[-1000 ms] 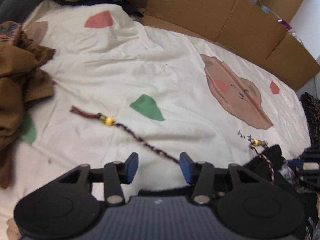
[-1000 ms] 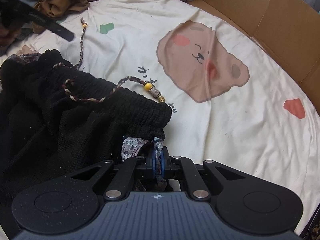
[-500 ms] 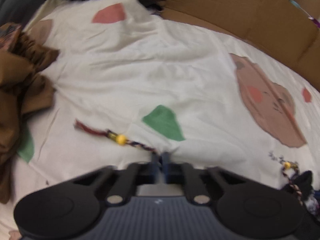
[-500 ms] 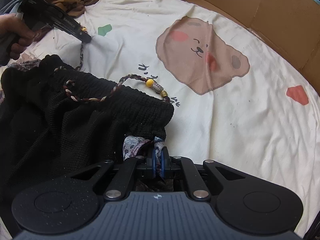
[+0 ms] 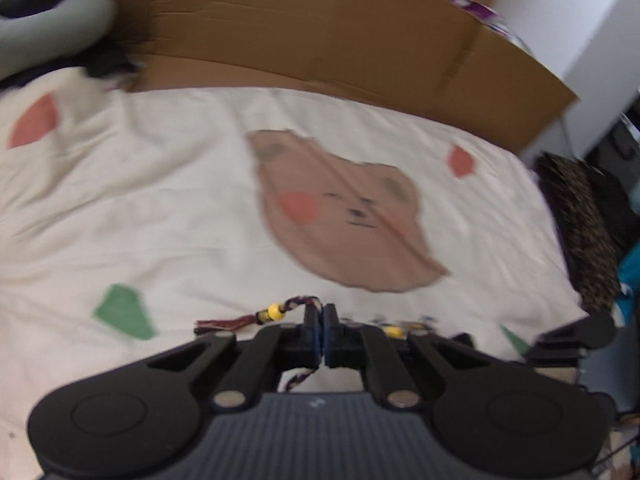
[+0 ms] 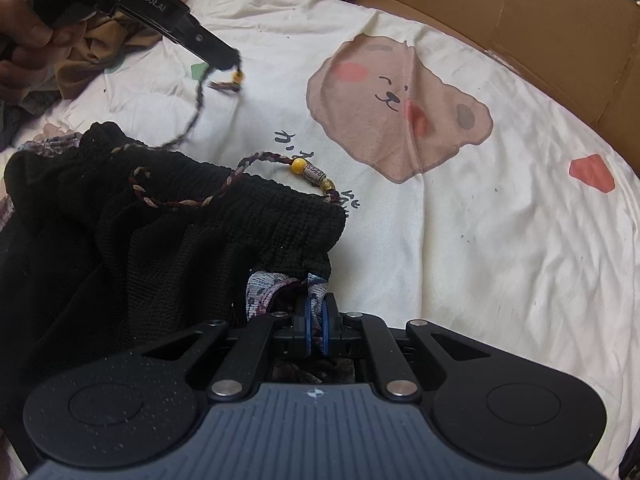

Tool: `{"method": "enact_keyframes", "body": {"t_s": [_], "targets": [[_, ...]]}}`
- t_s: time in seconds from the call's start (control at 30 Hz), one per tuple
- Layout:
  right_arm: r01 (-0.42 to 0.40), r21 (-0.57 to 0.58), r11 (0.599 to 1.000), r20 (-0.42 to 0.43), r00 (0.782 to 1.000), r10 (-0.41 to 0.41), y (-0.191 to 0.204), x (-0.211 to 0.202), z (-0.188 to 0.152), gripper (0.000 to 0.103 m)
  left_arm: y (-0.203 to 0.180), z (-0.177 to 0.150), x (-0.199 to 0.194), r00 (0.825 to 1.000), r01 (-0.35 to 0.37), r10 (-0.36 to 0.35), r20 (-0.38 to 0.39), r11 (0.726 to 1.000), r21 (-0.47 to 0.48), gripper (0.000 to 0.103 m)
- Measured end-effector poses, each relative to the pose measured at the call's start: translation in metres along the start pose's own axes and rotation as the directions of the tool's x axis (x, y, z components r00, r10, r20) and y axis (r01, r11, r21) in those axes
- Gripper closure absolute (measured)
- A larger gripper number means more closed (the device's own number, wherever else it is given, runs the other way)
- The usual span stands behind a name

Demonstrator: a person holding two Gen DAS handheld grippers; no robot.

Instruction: Fold clothes

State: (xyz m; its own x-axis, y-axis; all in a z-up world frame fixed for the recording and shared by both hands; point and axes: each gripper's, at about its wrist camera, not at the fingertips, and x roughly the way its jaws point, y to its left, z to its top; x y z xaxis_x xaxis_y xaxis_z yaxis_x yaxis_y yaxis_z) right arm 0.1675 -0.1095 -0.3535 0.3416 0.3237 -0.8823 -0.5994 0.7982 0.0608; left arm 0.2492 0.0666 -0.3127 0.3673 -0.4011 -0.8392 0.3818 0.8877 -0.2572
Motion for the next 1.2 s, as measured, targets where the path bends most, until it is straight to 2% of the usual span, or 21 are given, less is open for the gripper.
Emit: {"method": "enact_keyframes", "body": {"t_s": [0.17, 0.27, 0.33, 0.37, 0.4, 0.47, 0.5, 0.63, 0.8, 0.97, 1.03, 1.1, 1.2], "targets": [[-0.016, 0.029, 0.999, 0.006, 1.000, 0.015, 0.001, -0.002, -0.004, 0.100, -0.028, -0.002, 0.028, 0.997, 0.039, -0.033, -0.073, 0.996, 0.084, 0.099], [-0.019, 0.031, 0.999, 0.007, 1.000, 0.019, 0.002, -0.001, -0.005, 0.100, -0.037, -0.008, 0.042, 0.994, 0.037, -0.024, -0.111, 0.992, 0.121, 0.098], [-0.021, 0.032, 0.999, 0.007, 1.000, 0.020, 0.002, -0.001, -0.006, 0.100, -0.041, -0.011, 0.047, 0.992, 0.037, -0.020, -0.127, 0.990, 0.133, 0.093], [-0.021, 0.032, 0.999, 0.008, 1.000, 0.021, 0.002, -0.001, -0.006, 0.100, -0.043, -0.012, 0.048, 0.992, 0.025, -0.006, -0.128, 0.989, 0.145, 0.087], [-0.022, 0.032, 0.999, 0.008, 1.000, 0.022, 0.002, -0.001, -0.006, 0.100, -0.045, -0.013, 0.049, 0.992, 0.010, 0.010, -0.129, 0.987, 0.159, 0.073], [-0.023, 0.034, 0.999, 0.009, 1.000, 0.023, 0.002, -0.001, -0.006, 0.100, -0.048, -0.013, 0.049, 0.992, -0.025, 0.046, -0.115, 0.983, 0.180, 0.054], [-0.023, 0.034, 0.999, 0.009, 1.000, 0.023, 0.002, -0.001, -0.006, 0.100, -0.049, -0.013, 0.048, 0.993, -0.033, 0.054, -0.110, 0.982, 0.186, 0.050], [-0.024, 0.036, 0.999, 0.010, 1.000, 0.024, 0.002, 0.000, -0.006, 0.100, -0.049, -0.013, 0.057, 0.989, -0.029, 0.055, -0.137, 0.981, 0.190, 0.051], [-0.023, 0.029, 0.999, 0.006, 1.000, 0.023, 0.003, 0.001, -0.006, 0.100, -0.049, -0.013, 0.072, 0.982, -0.029, 0.066, -0.179, 0.979, 0.200, 0.064], [-0.023, 0.035, 0.999, 0.001, 1.000, 0.023, 0.002, 0.002, -0.006, 0.100, -0.054, -0.016, 0.076, 0.976, -0.060, 0.106, -0.188, 0.970, 0.237, 0.068], [-0.023, 0.042, 0.999, 0.000, 1.000, 0.023, 0.002, 0.003, -0.006, 0.100, -0.055, -0.016, 0.076, 0.974, -0.075, 0.125, -0.189, 0.964, 0.254, 0.077], [-0.023, 0.048, 0.999, 0.001, 1.000, 0.023, 0.002, 0.003, -0.006, 0.100, -0.053, -0.017, 0.075, 0.971, -0.077, 0.127, -0.200, 0.967, 0.244, 0.097], [-0.023, 0.059, 0.998, -0.001, 1.000, 0.023, 0.001, 0.004, -0.006, 0.100, -0.048, -0.017, 0.071, 0.969, -0.076, 0.124, -0.212, 0.972, 0.224, 0.100]]}}
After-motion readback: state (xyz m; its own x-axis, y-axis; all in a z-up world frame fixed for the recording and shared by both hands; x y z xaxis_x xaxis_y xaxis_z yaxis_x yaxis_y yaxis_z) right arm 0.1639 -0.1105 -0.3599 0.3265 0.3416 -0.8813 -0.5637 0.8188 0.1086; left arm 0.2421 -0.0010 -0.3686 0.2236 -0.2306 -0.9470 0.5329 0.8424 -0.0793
